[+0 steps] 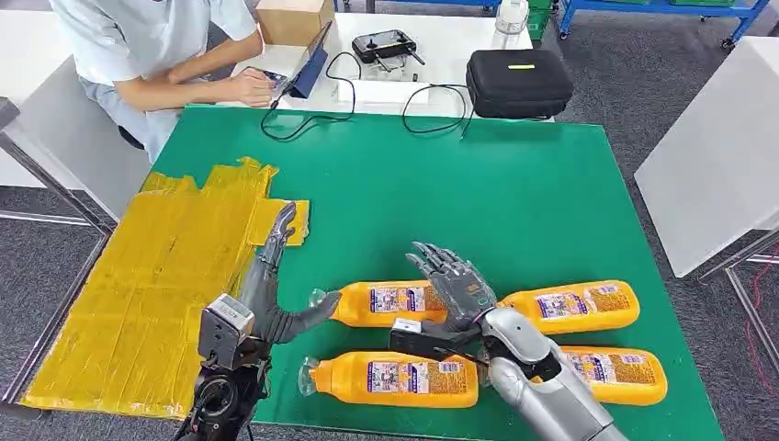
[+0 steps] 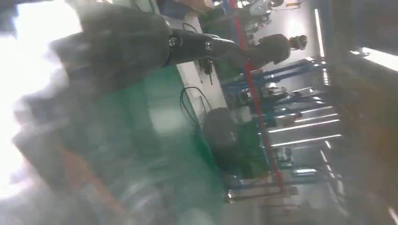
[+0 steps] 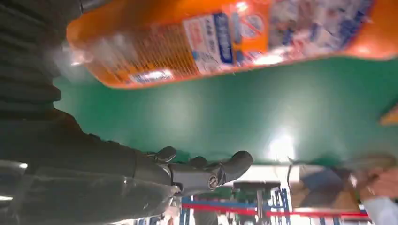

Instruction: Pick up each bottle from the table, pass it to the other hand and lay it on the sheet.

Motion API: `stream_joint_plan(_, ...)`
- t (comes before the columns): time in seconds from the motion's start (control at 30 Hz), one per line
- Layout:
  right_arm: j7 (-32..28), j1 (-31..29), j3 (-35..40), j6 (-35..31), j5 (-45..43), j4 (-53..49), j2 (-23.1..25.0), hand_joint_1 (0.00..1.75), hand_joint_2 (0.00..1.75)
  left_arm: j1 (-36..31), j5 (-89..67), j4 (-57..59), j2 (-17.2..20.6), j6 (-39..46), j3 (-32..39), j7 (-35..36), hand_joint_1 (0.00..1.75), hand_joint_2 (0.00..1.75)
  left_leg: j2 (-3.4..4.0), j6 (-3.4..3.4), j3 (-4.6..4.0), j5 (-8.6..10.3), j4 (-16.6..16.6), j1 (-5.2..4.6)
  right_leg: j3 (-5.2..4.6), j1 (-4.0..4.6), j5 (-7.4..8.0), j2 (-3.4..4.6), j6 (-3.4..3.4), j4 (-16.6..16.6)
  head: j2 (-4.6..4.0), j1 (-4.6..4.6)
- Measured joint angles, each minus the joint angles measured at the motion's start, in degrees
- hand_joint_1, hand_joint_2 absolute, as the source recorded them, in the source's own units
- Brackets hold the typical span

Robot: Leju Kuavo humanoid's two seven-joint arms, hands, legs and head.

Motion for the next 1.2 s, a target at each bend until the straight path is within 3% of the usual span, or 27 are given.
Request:
stream_joint_plan(0.5,-1.8,-6.7,3.8,3.8,-3.0,13.4,-0.6,0.00,1.75,-1.1,0.8,1.7,0.0,0.0,-0.1,0.0,0.00,1.75,0.02,-0.01,0.02,0.01,0.0,0.00,0.01,-0.01,0.00,0.00,0.00,0.0,0.00,0.00)
stream_joint_plan(1.03,-2.5,-8.2,4.7,4.3,-3.8,16.2,-0.5,0.00,1.75,-1.2,0.9,2.2,0.0,0.0,-0.1,0.0,0.00,1.75,0.01,-0.01,0.07,0.01,0.0,0.00,0.04,0.00,0.01,0.01,-0.01,0.0,0.00,0.00)
stream_joint_plan(1.07,-3.1,-8.5,4.9,4.7,-4.4,16.7,-0.5,0.23,1.75,-1.4,1.1,2.3,0.0,0.1,-0.2,0.0,0.00,1.75,0.02,-0.01,0.09,0.01,0.0,0.00,0.05,0.00,0.02,0.02,-0.01,0.0,0.00,0.00)
stream_joint_plan(1.13,-4.7,-9.4,5.5,5.3,-5.6,17.8,-0.6,1.34,1.75,-1.8,1.5,2.6,0.0,0.2,-0.2,-0.1,0.00,1.75,0.06,-0.01,0.15,0.01,0.0,0.00,0.08,0.00,0.03,0.05,0.00,0.0,0.00,0.00)
stream_joint_plan(1.17,-5.4,-9.8,5.7,5.5,-6.1,18.5,-0.6,1.43,1.75,-2.0,1.7,2.8,0.0,0.3,-0.3,-0.1,0.00,1.75,0.07,-0.01,0.18,0.01,0.0,0.00,0.10,0.00,0.04,0.06,0.01,0.0,0.00,0.00)
stream_joint_plan(1.2,-6.1,-10.2,5.9,5.4,-6.5,19.0,-0.6,1.64,1.75,-2.2,1.9,2.9,0.0,0.4,-0.3,-0.2,0.00,1.75,0.06,-0.01,0.20,0.01,0.0,0.00,0.13,0.00,0.04,0.06,0.01,0.0,0.00,0.00)
